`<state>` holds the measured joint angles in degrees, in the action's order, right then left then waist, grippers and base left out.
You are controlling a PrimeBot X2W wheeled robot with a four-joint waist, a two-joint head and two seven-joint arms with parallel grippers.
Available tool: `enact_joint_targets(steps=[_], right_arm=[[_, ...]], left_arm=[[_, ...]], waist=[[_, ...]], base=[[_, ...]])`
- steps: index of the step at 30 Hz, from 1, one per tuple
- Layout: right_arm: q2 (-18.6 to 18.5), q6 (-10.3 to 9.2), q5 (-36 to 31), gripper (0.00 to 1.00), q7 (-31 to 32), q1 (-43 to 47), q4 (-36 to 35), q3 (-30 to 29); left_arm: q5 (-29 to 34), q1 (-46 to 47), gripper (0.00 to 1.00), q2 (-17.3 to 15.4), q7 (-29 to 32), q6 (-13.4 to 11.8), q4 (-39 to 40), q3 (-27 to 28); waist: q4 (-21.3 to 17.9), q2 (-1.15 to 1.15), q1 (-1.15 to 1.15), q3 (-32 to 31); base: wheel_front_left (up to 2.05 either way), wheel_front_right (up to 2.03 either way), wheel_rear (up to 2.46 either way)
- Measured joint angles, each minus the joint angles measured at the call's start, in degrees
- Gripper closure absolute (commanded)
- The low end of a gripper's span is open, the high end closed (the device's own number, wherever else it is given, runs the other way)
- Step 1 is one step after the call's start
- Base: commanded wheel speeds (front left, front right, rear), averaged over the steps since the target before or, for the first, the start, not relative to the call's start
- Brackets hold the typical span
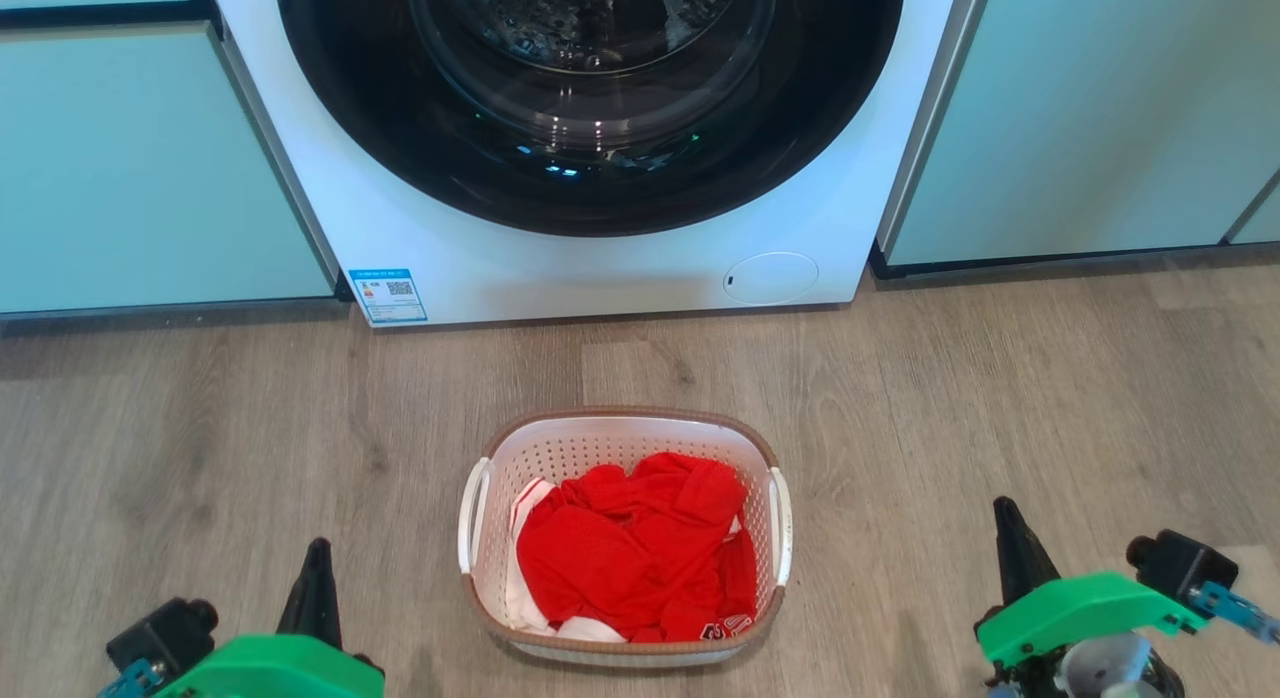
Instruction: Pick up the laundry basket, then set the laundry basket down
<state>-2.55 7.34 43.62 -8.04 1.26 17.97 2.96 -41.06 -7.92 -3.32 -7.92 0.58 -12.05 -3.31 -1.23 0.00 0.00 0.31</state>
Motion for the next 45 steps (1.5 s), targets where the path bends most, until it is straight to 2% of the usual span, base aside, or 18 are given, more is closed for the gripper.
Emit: enact_joint_targets(steps=[45], right_arm=[[-0.5, 0.00, 28.1, 1.00, 7.0, -2.4, -0.9, -4.8]], left_arm=[[-29.5, 6.1, 1.00, 0.0, 7.0, 3.6, -1.9, 2.9]], waist=[[0.7, 0.00, 0.00, -0.1]], base=[[0.00, 0.00, 0.00]])
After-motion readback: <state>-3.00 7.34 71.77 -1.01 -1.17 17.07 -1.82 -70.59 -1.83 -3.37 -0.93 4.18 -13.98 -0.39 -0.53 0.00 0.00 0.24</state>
